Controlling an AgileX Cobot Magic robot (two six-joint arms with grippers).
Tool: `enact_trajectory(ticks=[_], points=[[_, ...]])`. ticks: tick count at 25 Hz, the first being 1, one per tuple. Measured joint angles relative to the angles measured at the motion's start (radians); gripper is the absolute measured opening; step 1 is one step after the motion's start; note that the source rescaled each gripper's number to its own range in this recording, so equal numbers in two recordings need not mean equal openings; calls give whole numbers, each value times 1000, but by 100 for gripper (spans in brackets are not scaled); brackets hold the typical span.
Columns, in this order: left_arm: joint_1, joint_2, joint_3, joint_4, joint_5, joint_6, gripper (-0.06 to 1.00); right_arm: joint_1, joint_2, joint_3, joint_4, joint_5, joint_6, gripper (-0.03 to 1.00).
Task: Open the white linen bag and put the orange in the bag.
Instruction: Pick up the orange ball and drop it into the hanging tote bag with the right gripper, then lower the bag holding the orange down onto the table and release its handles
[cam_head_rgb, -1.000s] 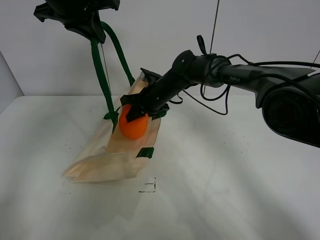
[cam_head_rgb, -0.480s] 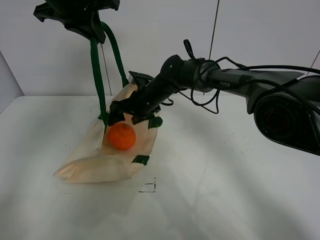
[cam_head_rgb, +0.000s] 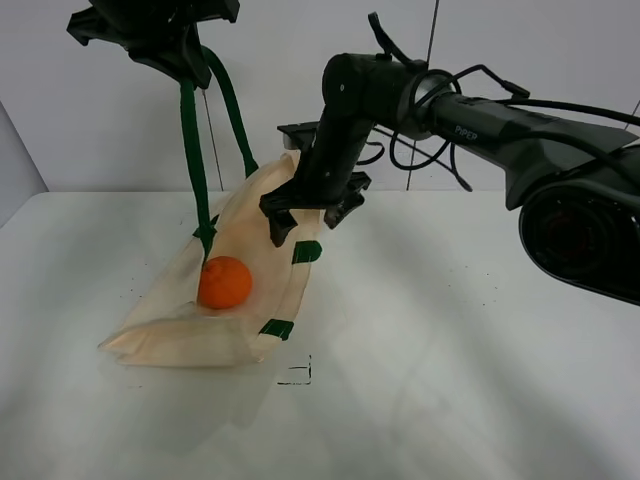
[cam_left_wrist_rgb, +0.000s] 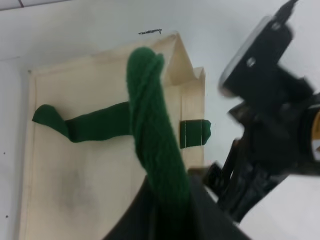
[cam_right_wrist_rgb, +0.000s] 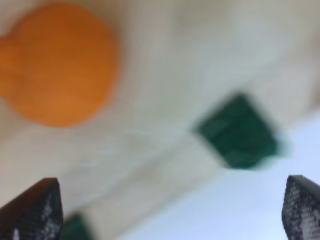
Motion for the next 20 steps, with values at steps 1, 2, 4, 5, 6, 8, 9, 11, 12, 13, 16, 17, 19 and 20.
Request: enact_trajectory(ticks=[1,2,4,5,6,8,9,11,12,13,16,17,19,20], points=[[0,0,0,0,0,0,1,-7,0,-3,-20,2,13,100],[0,0,0,0,0,0,1,-15,0,-4,-34,3,20,100],[0,0,0,0,0,0,1,-41,0,-4,-45,7,24,100],[0,0,0,0,0,0,1,-56,0,-4,-45,8,24,100],[0,0,0,0,0,0,1,-76,0,-4,-45,8,24,100],[0,0,0,0,0,0,1,-127,0,-4,-47,9,23,100],[0,0,0,0,0,0,1,-151,0,-4,-52,9,23,100],[0,0,0,0,0,0,1,-213,0,-4,-63,9,22,100],[0,0,0,0,0,0,0,-244,0,-4,-67,9,22,100],[0,0,0,0,0,0,0,-269,0,-4,-70,9,21,100],[0,0,0,0,0,0,0,-344,0,-4,-74,9,21,100],[0,0,0,0,0,0,0,-366,0,-4,-74,9,21,100],[0,0,0,0,0,0,0,-403,0,-4,-75,9,21,100],[0,0,0,0,0,0,0,-417,0,-4,-77,9,21,100]])
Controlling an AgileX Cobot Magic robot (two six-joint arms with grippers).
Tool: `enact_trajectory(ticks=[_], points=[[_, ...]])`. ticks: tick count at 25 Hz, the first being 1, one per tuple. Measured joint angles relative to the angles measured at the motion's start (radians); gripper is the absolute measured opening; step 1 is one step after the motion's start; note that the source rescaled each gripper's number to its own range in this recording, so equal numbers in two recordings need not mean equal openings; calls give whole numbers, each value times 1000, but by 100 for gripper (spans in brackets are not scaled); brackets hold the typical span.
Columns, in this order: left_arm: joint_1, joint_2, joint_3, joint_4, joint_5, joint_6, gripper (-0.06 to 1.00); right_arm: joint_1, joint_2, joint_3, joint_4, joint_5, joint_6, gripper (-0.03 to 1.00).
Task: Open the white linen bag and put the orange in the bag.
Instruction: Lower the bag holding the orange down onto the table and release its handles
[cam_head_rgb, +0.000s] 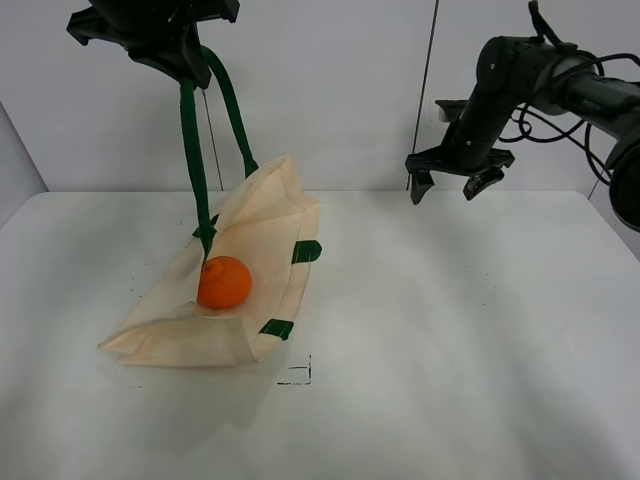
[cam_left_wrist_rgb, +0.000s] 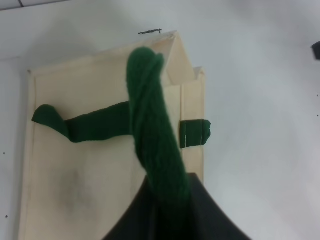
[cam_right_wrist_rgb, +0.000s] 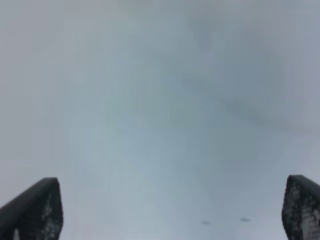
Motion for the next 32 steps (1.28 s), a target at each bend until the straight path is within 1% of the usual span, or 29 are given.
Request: enact_trajectory(ticks=[5,10,14,18,21,28,32], points=[[0,0,0,0,0,0,0,-53,0,0,-5,0,0,100],[0,0,0,0,0,0,0,-66,-3,2,-3,0,0,100],[0,0,0,0,0,0,0,-66,-70,78,3,-1,-1,100],[0,0,0,0,0,0,0,-66,-230,259,-2,-1,-21,100],[0,0,0,0,0,0,0,-66,-400,435,-2,-1,-21,100],[0,0,0,0,0,0,0,-66,-900,898,-2,0,-27,100],[0,0,0,0,0,0,0,-66,-1207,1133,-2,2,-27,100]])
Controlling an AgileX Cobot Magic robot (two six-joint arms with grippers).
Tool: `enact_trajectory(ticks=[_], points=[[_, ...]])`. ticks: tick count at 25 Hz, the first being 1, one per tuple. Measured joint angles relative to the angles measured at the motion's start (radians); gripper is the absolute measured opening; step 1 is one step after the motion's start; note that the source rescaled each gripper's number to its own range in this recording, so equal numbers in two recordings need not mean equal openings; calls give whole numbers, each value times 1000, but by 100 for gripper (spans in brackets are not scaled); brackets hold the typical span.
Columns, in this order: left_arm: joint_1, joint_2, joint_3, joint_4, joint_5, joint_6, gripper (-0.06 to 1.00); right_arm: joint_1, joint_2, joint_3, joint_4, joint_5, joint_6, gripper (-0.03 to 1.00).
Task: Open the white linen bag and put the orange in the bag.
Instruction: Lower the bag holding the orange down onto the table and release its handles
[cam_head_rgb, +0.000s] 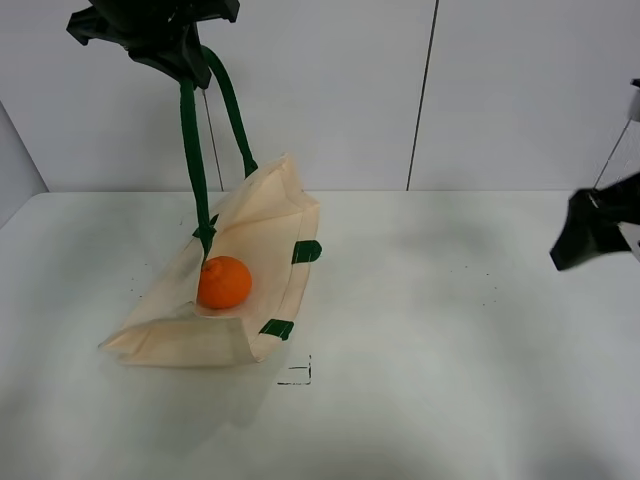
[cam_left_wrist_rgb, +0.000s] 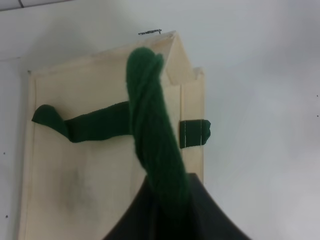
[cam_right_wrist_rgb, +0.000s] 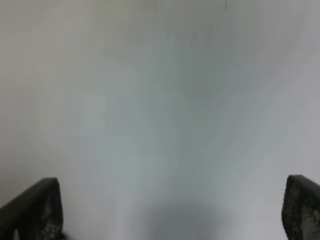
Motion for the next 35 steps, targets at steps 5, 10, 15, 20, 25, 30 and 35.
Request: enact_trajectory(ticks=[5,10,15,20,25,30,35], points=[[0,0,0,0,0,0,0,0,-381,274,0,-58,0,100],[0,0,0,0,0,0,0,0,-733,472,-3,-155,0,100],[0,0,0,0,0,0,0,0,-974,550,-26,-176,0,100],[0,0,0,0,0,0,0,0,-1038,550,-40,-186,0,100],[0,0,0,0,0,0,0,-6,-1038,550,-40,-186,0,100],[0,0,0,0,0,0,0,-64,-1041,550,-40,-187,0,100],[0,0,0,0,0,0,0,-49,-1041,550,-40,-187,0,100]])
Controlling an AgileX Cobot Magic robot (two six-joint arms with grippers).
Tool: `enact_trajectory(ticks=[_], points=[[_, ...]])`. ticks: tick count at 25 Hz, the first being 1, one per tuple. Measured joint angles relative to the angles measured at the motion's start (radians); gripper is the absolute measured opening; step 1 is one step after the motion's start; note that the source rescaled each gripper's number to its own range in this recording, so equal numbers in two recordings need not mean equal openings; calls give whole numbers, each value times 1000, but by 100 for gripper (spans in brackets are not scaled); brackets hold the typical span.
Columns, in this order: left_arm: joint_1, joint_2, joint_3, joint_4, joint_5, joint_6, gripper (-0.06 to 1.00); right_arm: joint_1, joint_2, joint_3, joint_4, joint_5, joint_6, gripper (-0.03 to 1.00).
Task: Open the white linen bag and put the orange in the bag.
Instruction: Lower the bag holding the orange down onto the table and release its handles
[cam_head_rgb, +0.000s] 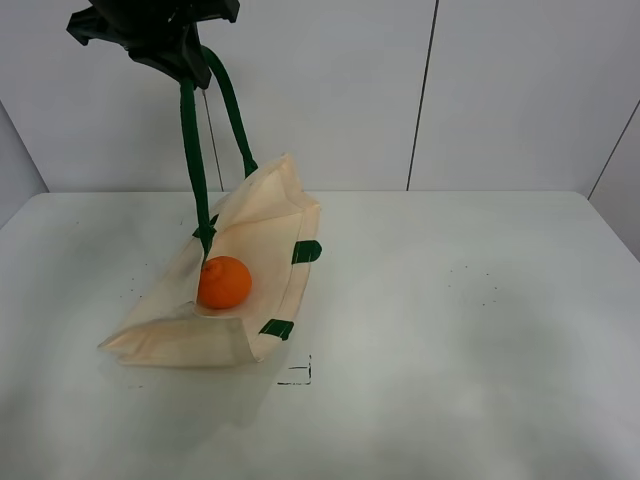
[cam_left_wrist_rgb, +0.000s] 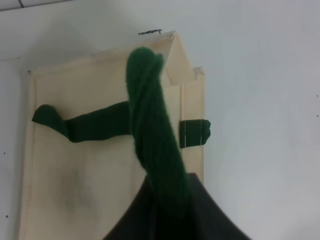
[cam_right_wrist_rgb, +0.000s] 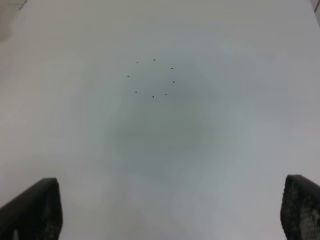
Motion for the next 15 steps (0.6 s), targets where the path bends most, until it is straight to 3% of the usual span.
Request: enact_trajectory(ticks=[15], points=[[0,0,0,0,0,1,0,37,-112,2,0,0,0,100]])
